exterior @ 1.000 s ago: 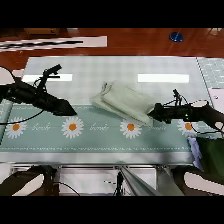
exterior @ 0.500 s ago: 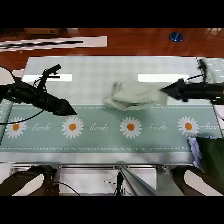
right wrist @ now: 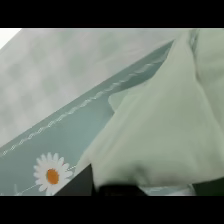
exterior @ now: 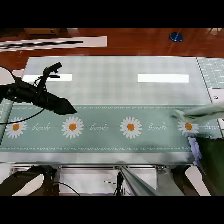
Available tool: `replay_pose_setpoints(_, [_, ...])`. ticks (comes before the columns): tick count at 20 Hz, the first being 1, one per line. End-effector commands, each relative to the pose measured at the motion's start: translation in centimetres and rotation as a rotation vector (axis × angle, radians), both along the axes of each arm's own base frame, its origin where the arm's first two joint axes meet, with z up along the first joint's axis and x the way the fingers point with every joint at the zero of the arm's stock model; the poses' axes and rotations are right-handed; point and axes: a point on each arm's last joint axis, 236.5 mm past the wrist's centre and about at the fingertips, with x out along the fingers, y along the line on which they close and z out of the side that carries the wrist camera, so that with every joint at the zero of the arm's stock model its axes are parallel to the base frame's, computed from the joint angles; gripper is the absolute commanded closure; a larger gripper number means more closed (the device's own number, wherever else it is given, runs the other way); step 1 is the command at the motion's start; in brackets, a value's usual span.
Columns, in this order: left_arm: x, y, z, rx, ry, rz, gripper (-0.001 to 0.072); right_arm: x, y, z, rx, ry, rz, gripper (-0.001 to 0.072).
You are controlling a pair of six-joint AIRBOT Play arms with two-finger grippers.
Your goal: Fold the shirts.
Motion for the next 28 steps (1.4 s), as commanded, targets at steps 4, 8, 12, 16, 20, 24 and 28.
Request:
replay_pose_setpoints(4, [2.1, 0.3, -0.1, 0.004, -0.131, -0.026, 0.0647, -9.4, -7.1, -0.1, -0.149, 0.244, -0.362, 0.0683])
replay_pose_setpoints(8, [6.7, 1.4, 0.0, 0.028, -0.265, 0.1, 0.0646, -12.0, -7.6, -3.3, -0.122, 0.384, -0.404, 0.0683])
replay_pose_setpoints(12, [10.3, 2.3, -1.3, 0.057, -0.328, 0.189, 0.0646, -18.2, -8.1, -6.7, -0.153, 0.653, -0.486, 0.0683])
replay_pose_setpoints(16, [11.2, 3.0, -5.1, 0.077, -0.241, 0.21, 0.0647, -25.5, -7.7, -9.0, -0.191, 0.985, -0.544, 0.0683])
replay_pose_setpoints(20, [11.5, 4.3, -8.9, 0.094, -0.138, 0.238, 0.0647, -30.5, -6.1, -11.3, -0.164, 1.27, -0.505, 0.0683])
replay_pose_setpoints(24, [12.0, 6.2, -10.4, 0.1, -0.095, 0.288, 0.0647, -35.0, -3.2, -13.3, -0.036, 1.429, -0.519, 0.0682])
replay_pose_setpoints(28, [12.4, 7.7, -10.4, 0.102, -0.093, 0.327, 0.0647, -36.9, -3.0, -14.4, -0.016, 1.422, -0.579, 0.0682])
